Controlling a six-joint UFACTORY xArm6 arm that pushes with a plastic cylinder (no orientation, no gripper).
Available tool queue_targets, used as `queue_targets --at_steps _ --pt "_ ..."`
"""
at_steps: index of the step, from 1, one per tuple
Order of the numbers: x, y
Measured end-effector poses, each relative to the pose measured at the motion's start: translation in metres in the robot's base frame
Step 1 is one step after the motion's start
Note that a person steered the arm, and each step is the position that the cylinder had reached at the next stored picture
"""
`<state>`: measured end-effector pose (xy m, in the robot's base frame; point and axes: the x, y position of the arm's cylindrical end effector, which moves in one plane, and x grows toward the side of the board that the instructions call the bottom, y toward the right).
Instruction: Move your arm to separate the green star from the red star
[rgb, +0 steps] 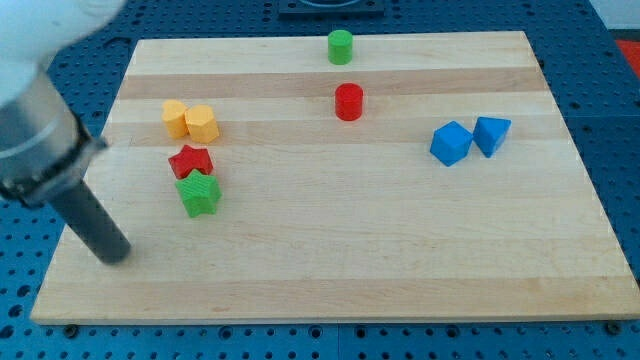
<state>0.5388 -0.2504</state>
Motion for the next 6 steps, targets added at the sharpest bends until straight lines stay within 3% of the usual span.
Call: queue_targets --at_steps 1,3,4,6 --pt "-0.050 0.008" --pt "-0.014 0.096" --pt "-0.042 0.102" --pt "-0.013 0.066"
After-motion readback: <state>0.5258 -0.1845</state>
